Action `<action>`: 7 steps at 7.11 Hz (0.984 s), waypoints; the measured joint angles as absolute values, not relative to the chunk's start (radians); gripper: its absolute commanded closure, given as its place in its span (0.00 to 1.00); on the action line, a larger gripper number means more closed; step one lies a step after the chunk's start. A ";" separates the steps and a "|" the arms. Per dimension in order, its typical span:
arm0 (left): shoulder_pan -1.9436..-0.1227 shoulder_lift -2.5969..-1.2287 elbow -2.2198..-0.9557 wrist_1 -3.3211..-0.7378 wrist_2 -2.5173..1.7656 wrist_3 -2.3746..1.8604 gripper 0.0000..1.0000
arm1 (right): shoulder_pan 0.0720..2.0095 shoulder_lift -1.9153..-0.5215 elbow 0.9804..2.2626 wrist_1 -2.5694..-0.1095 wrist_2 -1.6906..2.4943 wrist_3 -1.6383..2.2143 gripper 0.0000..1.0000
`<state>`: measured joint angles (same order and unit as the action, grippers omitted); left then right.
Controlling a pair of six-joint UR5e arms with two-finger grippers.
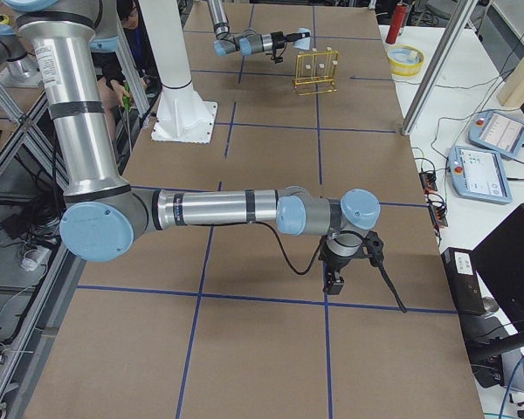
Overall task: Hang cup on cup holder
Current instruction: 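Carry the cup with the left gripper toward the gold rack's pegs, then push the cup onto a white-tipped peg with the left gripper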
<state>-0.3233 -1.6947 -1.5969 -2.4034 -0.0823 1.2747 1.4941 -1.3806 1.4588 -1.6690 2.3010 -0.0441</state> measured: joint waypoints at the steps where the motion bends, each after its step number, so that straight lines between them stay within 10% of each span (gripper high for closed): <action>1: -0.318 -1.706 -1.580 -2.403 -0.074 1.275 1.00 | 1.494 -1.381 1.459 -1.669 2.301 -0.044 0.00; 7: -0.278 -1.719 -1.550 -2.399 -0.042 1.276 1.00 | 1.494 -1.381 1.459 -1.669 2.301 -0.044 0.00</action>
<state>-0.2783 -1.7195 -1.5505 -2.3991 -0.0420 1.2758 1.4941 -1.3806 1.4588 -1.6690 2.3010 -0.0441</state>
